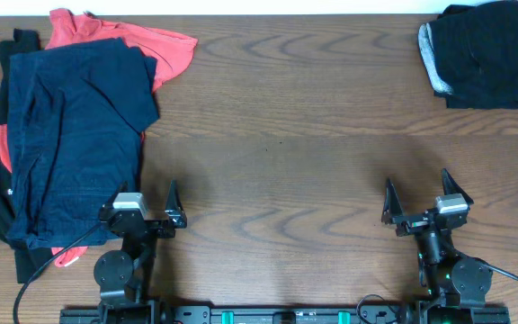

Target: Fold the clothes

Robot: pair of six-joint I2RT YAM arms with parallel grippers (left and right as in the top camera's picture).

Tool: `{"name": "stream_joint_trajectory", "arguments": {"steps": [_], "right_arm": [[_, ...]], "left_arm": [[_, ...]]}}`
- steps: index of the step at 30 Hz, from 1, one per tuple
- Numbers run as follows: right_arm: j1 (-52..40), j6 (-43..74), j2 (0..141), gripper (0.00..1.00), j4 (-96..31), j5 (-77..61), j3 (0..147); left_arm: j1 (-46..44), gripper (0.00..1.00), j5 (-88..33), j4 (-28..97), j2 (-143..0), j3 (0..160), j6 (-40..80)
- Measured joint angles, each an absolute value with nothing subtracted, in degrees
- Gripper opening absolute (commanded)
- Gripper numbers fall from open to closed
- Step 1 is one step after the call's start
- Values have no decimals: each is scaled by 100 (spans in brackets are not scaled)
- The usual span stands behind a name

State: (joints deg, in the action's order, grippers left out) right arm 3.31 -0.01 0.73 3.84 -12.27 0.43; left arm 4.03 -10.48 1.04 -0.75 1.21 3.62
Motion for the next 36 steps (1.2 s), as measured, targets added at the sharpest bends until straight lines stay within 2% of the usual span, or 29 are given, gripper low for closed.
{"name": "stream_joint_trajectory", "arguments": {"steps": [12,21,27,32,36], "right_arm": [[331,43,73,99,692,-1212,43],[331,32,530,99,757,-1199,346],[331,16,1872,99,786,-1223,1516],[331,16,3594,99,703,-1599,2856],[331,5,5120,99,117,-2154,4141]], "left_arm": [[403,98,-1052,318,-329,237,449],[405,98,-1055,534,-1835,1304,449],[408,98,-1072,1439,-3280,2842,451],[408,98,-1330,2523,-4486,4257,451],[408,98,-1658,2786,-5133,5000,449]]}}
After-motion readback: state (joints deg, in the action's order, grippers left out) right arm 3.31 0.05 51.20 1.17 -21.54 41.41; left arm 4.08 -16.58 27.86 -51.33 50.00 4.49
